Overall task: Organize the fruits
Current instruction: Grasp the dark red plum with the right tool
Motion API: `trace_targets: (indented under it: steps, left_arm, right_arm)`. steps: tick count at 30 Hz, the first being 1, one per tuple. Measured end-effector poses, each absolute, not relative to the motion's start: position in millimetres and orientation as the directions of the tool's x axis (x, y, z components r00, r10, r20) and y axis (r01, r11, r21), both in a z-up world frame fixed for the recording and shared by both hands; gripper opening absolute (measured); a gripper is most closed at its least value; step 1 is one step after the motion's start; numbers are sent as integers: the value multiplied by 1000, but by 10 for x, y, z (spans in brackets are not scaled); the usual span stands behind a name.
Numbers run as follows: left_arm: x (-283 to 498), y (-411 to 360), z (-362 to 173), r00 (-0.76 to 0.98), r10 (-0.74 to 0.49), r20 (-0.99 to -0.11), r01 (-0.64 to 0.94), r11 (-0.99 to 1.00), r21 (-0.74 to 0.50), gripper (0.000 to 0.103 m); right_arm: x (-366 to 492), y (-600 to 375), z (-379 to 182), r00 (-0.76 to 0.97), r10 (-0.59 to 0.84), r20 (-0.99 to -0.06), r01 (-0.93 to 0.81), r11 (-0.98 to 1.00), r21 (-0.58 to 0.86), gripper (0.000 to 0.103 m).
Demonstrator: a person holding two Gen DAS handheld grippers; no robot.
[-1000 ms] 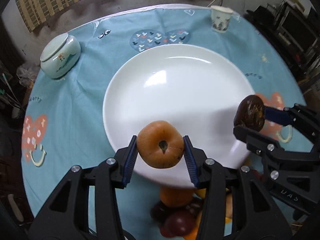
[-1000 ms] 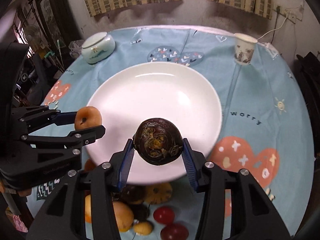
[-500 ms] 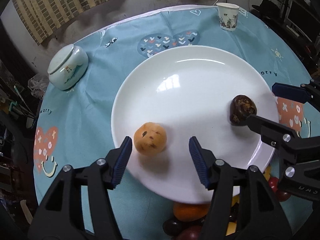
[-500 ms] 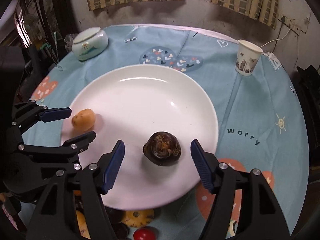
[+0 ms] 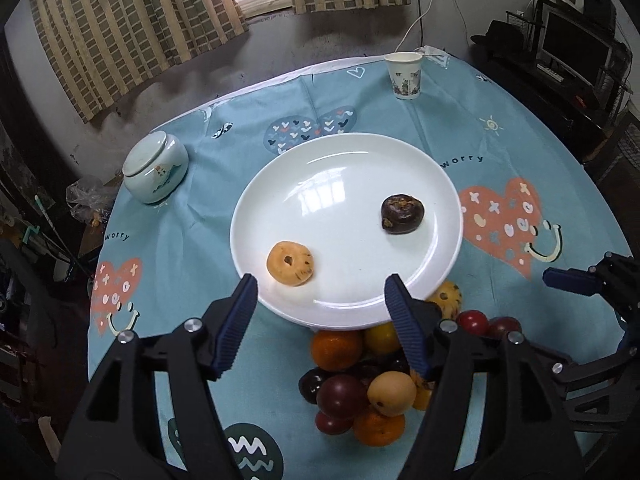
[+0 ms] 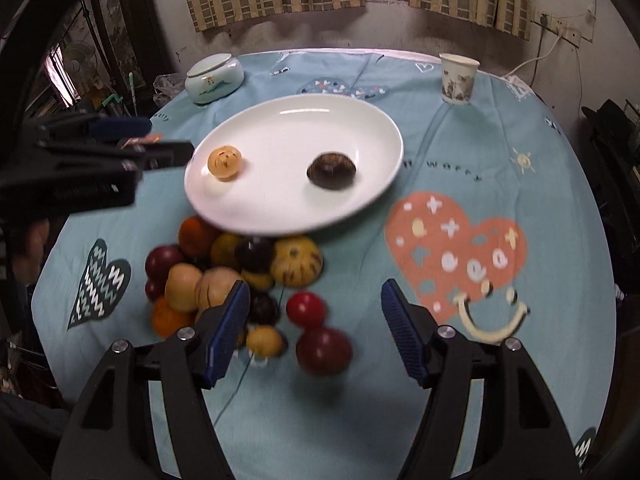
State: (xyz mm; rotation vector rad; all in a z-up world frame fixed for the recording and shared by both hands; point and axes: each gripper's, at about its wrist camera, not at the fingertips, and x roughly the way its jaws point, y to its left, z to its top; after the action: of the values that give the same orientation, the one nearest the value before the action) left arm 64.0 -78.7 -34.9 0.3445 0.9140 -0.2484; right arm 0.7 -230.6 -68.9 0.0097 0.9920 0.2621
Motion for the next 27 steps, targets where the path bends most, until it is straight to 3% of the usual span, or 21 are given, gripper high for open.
trace_targets:
  steps: [27]
  left_arm:
    - [419,-760,-138,616,-71,-784,340,922,184,71]
  right_arm:
    - [32,-2337,-1196,443,163,-881,-209,975,76,69]
